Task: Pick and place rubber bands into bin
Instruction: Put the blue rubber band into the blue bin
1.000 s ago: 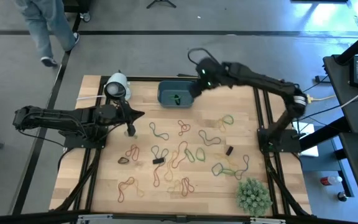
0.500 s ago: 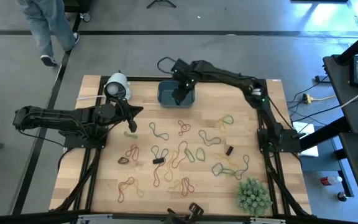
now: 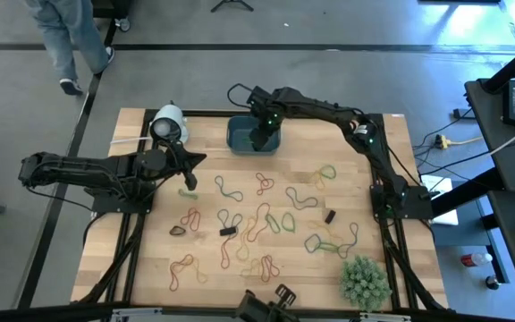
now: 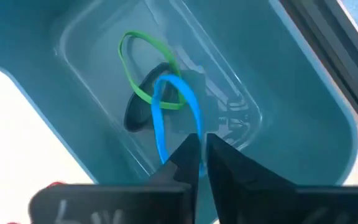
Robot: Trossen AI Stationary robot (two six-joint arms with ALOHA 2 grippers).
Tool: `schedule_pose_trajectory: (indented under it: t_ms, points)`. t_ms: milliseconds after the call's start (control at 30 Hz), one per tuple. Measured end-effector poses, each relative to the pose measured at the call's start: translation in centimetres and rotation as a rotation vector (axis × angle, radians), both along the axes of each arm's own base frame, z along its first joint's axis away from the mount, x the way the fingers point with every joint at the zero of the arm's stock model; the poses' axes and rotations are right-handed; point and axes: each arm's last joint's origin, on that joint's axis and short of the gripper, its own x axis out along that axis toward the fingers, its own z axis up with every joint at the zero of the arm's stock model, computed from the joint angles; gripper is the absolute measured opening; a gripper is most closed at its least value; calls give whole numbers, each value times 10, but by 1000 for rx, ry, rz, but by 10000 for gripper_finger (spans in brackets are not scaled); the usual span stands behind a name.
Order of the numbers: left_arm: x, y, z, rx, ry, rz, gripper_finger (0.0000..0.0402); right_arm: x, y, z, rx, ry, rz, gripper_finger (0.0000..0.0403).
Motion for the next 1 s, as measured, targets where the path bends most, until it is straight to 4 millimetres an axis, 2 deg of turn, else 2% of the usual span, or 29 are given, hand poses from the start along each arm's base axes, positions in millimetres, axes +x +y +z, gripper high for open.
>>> schedule_pose_trajectory:
  t_ms: [400, 633, 733, 833, 900, 1000]
  points:
    - [1, -2, -1, 7, 29, -84, 2, -2, 1, 0, 19, 14, -33, 107]
    - [0, -3, -4, -11, 53, -134, 2, -2, 1, 0, 16, 20, -52, 114]
    - [0, -4, -6, -20, 74, -150, 2, -4, -1, 0, -79, 82, -94, 114]
    - [-1, -4, -7, -26, 84, -161, 2, -6, -2, 0, -91, 93, -90, 114]
    - [-1, -4, -7, -26, 84, -160, 2, -7, 0, 7, -75, 74, -84, 114]
    - [-1, -4, -7, -25, 84, -157, 2, -11, 5, 29, -48, -2, -66, 109]
